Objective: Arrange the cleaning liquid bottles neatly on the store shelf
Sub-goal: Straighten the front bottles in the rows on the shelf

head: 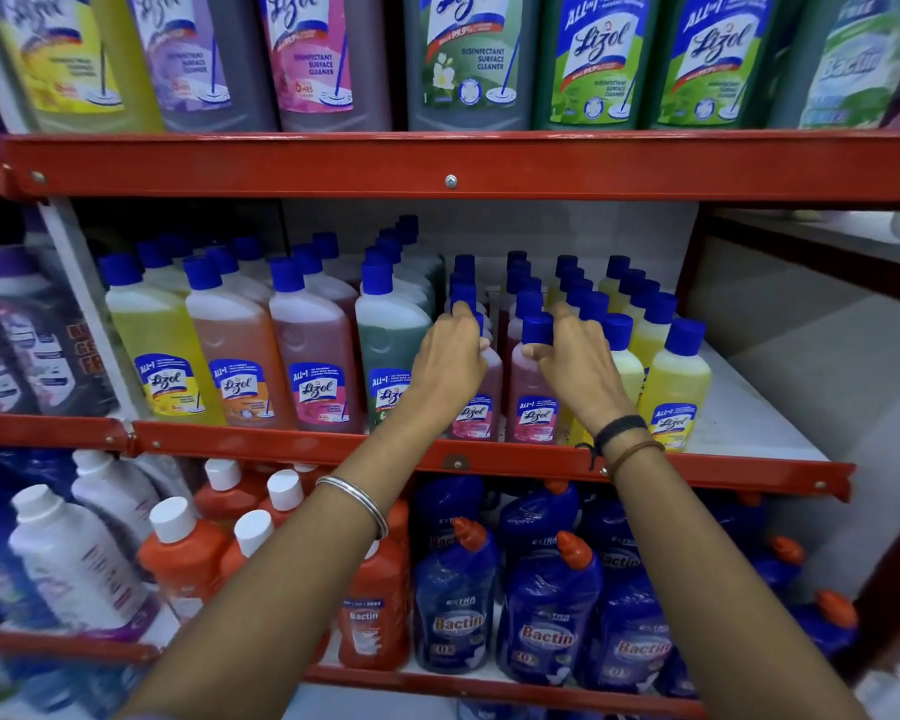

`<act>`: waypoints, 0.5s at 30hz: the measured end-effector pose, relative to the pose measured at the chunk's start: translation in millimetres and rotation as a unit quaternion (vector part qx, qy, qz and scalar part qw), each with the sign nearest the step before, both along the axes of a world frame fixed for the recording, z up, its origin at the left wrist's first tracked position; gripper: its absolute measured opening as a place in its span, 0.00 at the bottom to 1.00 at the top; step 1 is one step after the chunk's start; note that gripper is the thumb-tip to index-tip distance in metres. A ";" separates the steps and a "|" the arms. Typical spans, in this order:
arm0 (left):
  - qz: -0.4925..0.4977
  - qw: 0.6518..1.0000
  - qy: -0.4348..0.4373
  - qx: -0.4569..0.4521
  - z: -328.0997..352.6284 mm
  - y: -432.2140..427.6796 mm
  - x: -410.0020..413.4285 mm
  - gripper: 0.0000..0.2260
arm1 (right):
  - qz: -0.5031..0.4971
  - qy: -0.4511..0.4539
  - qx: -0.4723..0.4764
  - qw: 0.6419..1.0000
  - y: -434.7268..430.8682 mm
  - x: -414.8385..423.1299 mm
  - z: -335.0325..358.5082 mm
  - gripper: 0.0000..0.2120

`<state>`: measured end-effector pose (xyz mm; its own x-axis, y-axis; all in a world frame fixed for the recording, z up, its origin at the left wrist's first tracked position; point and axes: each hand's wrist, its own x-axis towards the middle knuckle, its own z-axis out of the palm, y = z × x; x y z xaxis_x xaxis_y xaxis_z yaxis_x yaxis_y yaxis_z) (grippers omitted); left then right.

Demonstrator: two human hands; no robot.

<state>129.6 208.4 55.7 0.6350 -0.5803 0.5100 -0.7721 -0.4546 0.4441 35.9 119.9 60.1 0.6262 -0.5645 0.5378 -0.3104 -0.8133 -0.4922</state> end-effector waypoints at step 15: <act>0.000 0.987 -0.099 -0.128 11.6 35.9 7.7 0.13 | 0.002 -0.145 -0.040 0.989 28.1 -3.2 -8.9 0.25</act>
